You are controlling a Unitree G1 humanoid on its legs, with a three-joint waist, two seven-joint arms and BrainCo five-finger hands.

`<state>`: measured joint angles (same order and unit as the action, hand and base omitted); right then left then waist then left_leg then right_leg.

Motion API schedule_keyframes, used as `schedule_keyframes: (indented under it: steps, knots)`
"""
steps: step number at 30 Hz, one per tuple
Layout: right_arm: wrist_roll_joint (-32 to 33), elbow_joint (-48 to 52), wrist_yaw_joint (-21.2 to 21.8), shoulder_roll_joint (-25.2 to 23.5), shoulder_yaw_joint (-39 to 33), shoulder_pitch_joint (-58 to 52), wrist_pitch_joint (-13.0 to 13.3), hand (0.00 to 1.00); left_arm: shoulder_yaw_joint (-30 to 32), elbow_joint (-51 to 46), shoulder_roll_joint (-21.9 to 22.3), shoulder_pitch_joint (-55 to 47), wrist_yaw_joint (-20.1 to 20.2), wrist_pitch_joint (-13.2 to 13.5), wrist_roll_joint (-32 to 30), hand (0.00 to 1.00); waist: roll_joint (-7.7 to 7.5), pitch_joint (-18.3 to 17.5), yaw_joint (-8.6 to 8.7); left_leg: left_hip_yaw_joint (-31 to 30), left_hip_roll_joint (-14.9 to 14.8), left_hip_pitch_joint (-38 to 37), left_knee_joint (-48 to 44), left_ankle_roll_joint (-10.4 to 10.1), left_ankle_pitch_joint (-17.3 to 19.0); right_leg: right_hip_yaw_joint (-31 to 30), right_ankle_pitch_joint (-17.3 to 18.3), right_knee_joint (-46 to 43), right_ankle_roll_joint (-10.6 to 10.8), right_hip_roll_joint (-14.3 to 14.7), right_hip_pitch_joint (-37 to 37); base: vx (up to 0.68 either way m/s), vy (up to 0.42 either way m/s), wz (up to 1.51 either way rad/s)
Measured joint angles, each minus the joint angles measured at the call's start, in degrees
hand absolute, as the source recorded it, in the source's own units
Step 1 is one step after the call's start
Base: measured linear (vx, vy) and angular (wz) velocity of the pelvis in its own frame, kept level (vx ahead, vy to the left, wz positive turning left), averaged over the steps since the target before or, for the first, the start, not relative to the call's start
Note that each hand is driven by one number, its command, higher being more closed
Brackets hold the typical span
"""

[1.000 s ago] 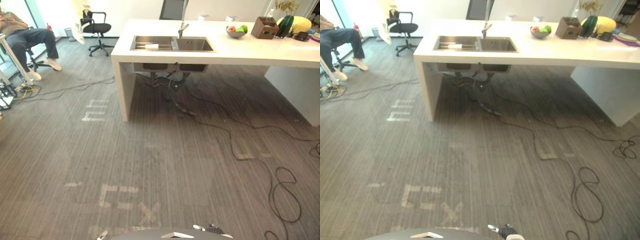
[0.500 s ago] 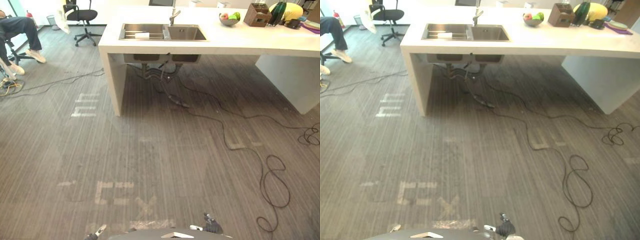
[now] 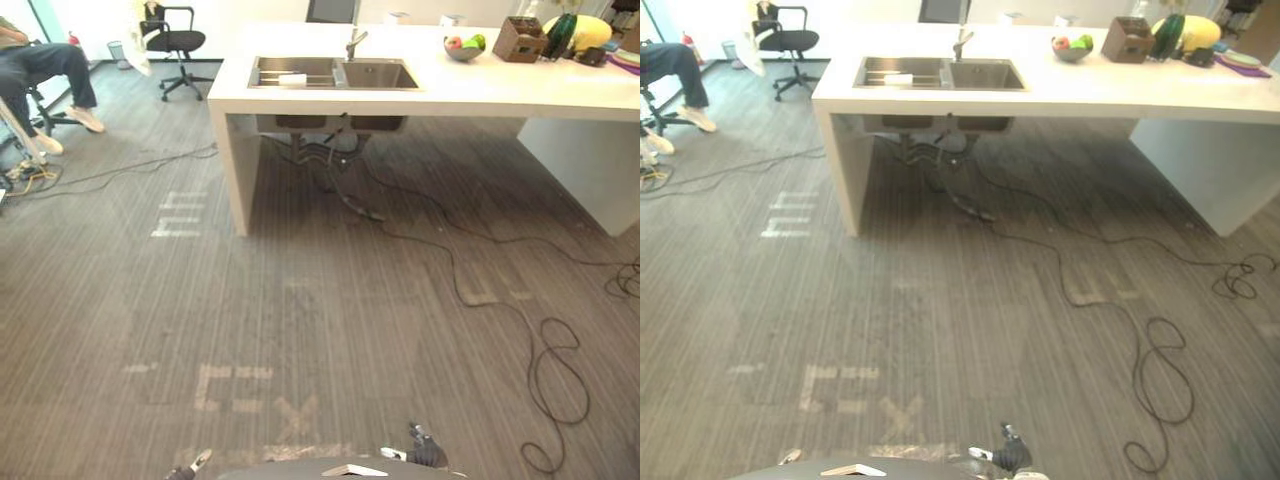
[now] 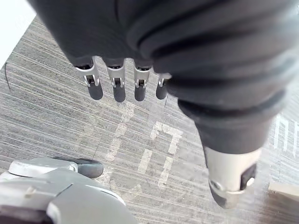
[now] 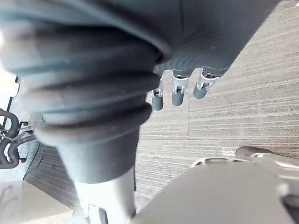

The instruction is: Walk over to the sink, pick up the cup, carry it to the dishwasher, place the cup inside the dishwasher, then close the dishwasher door

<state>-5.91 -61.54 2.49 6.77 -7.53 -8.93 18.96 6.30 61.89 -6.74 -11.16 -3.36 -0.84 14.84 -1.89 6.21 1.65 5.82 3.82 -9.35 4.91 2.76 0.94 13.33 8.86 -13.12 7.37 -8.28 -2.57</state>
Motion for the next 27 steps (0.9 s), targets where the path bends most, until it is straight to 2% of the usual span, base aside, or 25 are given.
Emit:
schedule_keyframes:
  steps: [1,2,3,4,5,7,8,10,11,12,13,14,15,16,17,18,19,20,21,22,23,25,26,27]
  knots:
    - [0.01,0.17,0.02,0.22,0.00,0.00,0.08,0.00,-0.14,-0.08,0.04,0.12,-0.08,0.00,0.90,0.00,0.07,0.20,-0.15,-0.36,0.53,-0.08,0.00,0.50,0.31,-0.50,0.51,-5.36,0.75,-0.95,1.99,0.07,0.054,0.11]
    - [0.89,0.49,0.02,0.63,-0.01,0.67,0.31,0.00,-0.10,-0.06,0.25,0.30,-0.19,-0.04,2.20,0.00,0.38,1.31,-0.38,-0.58,0.66,-0.76,-0.05,1.31,0.76,-1.76,-0.01,-17.05,0.02,-2.43,7.44,0.09,0.053,0.08]
    - [1.36,0.58,0.01,0.61,-0.07,0.98,0.70,0.00,0.10,-0.14,0.23,0.36,-0.17,-0.09,2.79,0.00,0.48,2.02,-0.24,-0.92,0.60,-1.43,-0.20,1.61,0.81,-2.17,-0.40,-21.73,-1.02,-2.85,9.55,0.08,0.042,0.12]
    - [1.88,0.69,0.00,0.47,-0.12,1.30,1.16,0.00,0.48,-0.20,0.02,0.32,-0.15,-0.39,3.41,0.00,0.40,2.85,0.03,-1.25,0.45,-2.27,-0.41,1.91,1.00,-2.69,0.79,-26.41,-1.36,-3.24,11.80,0.17,0.000,0.23]
    - [3.12,0.52,-0.03,0.07,-0.13,1.22,1.46,0.00,1.30,-0.22,-0.19,0.48,-0.07,-0.98,4.41,0.00,0.15,3.01,0.00,-1.89,-0.38,-2.86,-2.08,2.03,2.60,-2.16,3.41,-27.13,-1.16,-2.75,13.06,0.16,-0.015,0.28]
    - [4.36,0.11,-0.02,-0.59,-0.70,1.17,1.90,0.00,2.79,-0.02,0.03,0.98,0.00,-1.66,4.94,0.00,0.21,3.71,0.05,-2.73,-1.88,-2.58,-5.68,1.78,5.32,-1.10,4.10,-23.13,-1.55,-1.29,13.97,0.22,-0.021,0.20]
    - [6.77,0.15,-0.02,-0.73,-1.18,1.13,2.14,0.00,3.32,0.03,0.09,1.35,0.30,-2.00,4.77,0.00,0.40,4.25,0.08,-3.12,-3.37,-2.07,-7.92,1.21,7.36,-0.68,3.02,-16.52,-1.86,0.09,15.81,0.27,-0.035,0.10]
    - [8.55,0.48,-0.05,-1.64,-2.46,0.70,2.18,0.00,4.27,0.04,0.25,1.73,0.59,-2.38,4.42,0.00,0.48,4.41,0.19,-3.63,-4.36,-1.56,-9.53,0.43,9.32,-1.89,-0.83,-7.42,-1.77,1.25,17.66,0.28,-0.066,0.14]
    - [9.62,1.46,0.00,-1.88,-3.76,-0.05,2.23,0.00,5.68,-0.02,0.60,2.02,0.86,-2.46,3.82,0.00,0.48,4.44,0.28,-4.32,-4.70,-1.57,-11.13,-0.42,11.50,-4.03,-4.37,-1.07,-1.33,1.69,18.78,0.38,-0.149,0.28]
    - [10.18,2.61,0.11,-2.30,-4.69,-0.78,2.22,0.00,7.66,-0.33,1.40,2.16,1.06,-2.44,3.56,0.00,0.64,4.93,0.34,-4.64,-4.97,-2.05,-13.65,-1.05,14.54,-5.76,-6.31,0.63,-1.44,1.43,19.43,0.39,-0.180,0.28]
    - [10.24,3.28,0.13,-2.48,-5.00,-1.21,2.21,0.00,8.58,-0.47,1.82,2.14,1.09,-2.44,3.51,0.00,0.80,5.10,0.33,-4.94,-5.13,-2.59,-15.11,-1.31,16.42,-6.51,-6.86,0.31,-1.74,1.30,19.63,0.55,-0.289,0.30]
    - [10.23,4.67,0.29,-2.95,-5.24,-2.03,2.05,0.00,10.13,-0.50,2.44,1.96,1.10,-2.30,3.11,0.00,1.05,5.11,0.47,-5.79,-5.65,-4.08,-17.45,-2.19,19.93,-6.41,-7.22,-1.14,-2.39,1.11,19.63,0.50,-0.273,0.27]
    - [10.24,5.10,0.55,-2.96,-5.51,-2.47,2.05,0.00,10.65,-0.54,2.58,1.88,1.14,-2.17,2.76,0.00,1.05,5.09,0.51,-6.07,-5.99,-4.94,-18.14,-2.74,21.45,-6.31,-7.27,-2.38,-2.57,1.06,19.61,0.54,-0.291,0.31]
    - [10.52,5.60,0.95,-3.15,-6.36,-3.50,1.78,0.00,11.92,-0.59,3.65,1.53,1.12,-1.44,2.30,0.00,2.07,4.85,0.57,-6.18,-7.63,-7.36,-17.67,-3.78,23.77,-6.07,-10.00,-6.44,-3.92,2.04,20.03,0.78,-0.351,0.21]
    - [10.60,5.96,1.41,-1.92,-7.58,-3.41,1.03,0.00,12.75,-0.37,5.60,0.51,1.10,-0.49,1.73,0.00,4.35,3.05,0.59,-5.94,-10.31,-8.00,-19.46,-4.91,23.35,-4.96,-7.26,-11.73,-5.56,4.46,21.65,0.67,-0.287,0.07]
    - [10.55,5.94,1.56,-1.77,-7.77,-3.23,0.81,0.00,12.86,-0.46,5.80,0.47,1.13,-0.29,1.69,0.00,4.69,2.87,0.44,-5.79,-10.70,-7.63,-20.49,-5.19,22.87,-4.94,-6.46,-12.32,-6.06,4.81,21.92,0.83,-0.349,-0.11]
    - [10.41,5.42,2.38,-1.58,-8.86,-2.68,0.57,0.00,13.08,-0.57,6.20,0.50,1.10,0.09,1.04,0.00,5.28,2.73,0.37,-6.05,-11.39,-5.65,-25.20,-5.80,20.02,-4.60,-4.61,-14.16,-6.96,5.50,21.84,0.54,-0.258,-0.19]
    - [9.95,4.98,2.83,-1.44,-9.69,-1.98,0.52,0.00,13.53,-0.54,6.13,1.06,1.10,0.23,0.56,0.00,5.62,2.60,0.85,-6.18,-11.88,-3.44,-31.31,-5.80,15.61,-4.47,-2.77,-13.75,-7.87,6.37,20.28,0.68,-0.316,-0.16]
    - [9.95,4.79,3.05,-1.37,-9.83,-1.84,0.46,0.00,13.84,-0.50,6.31,1.34,1.06,0.24,0.54,0.00,5.85,2.55,1.14,-6.13,-12.35,-1.65,-35.38,-5.85,12.90,-4.25,-2.33,-12.45,-8.21,6.88,18.85,0.66,-0.279,-0.07]
    - [9.95,4.73,3.47,-1.33,-9.69,-1.89,0.70,0.00,13.98,-0.49,6.38,1.45,1.07,0.67,0.48,0.00,5.92,2.72,1.54,-5.84,-13.76,2.70,-44.87,-6.61,5.66,-4.05,-1.72,-8.53,-9.02,8.12,14.76,0.62,-0.228,-0.03]
    - [9.96,4.68,3.62,-1.19,-9.51,-1.95,0.94,0.00,14.12,-0.76,6.34,1.90,1.09,1.70,-0.08,0.00,5.87,3.07,1.57,-4.40,-16.07,7.81,-57.34,-6.53,5.10,-4.42,-1.01,-4.27,-9.96,10.25,10.17,0.69,-0.241,-0.03]
    - [9.96,4.35,3.71,-1.11,-9.48,-1.87,0.96,0.00,14.51,-2.60,6.37,2.17,1.10,2.35,-0.61,0.00,5.81,3.73,1.11,-3.89,-17.25,13.65,-70.11,-5.28,8.84,-4.76,0.25,-0.46,-11.24,12.13,3.61,0.58,-0.151,-0.09]
    - [10.00,3.53,3.78,-1.35,-8.98,-1.39,0.99,0.00,13.45,-4.82,6.02,2.72,0.87,3.42,-1.89,0.00,4.51,4.84,-0.22,-3.21,-15.53,18.23,-73.10,-4.84,12.45,-5.21,0.97,2.22,-11.60,12.15,-2.83,0.49,-0.065,-0.27]
    - [10.04,2.53,3.82,-1.34,-8.36,-0.98,1.03,0.00,12.97,-6.36,5.93,2.78,0.64,4.39,-2.79,0.00,3.79,5.26,-1.21,-1.40,-14.36,20.76,-71.39,-4.68,14.51,-6.14,1.14,2.97,-11.30,11.71,-5.85,0.48,-0.039,-0.41]
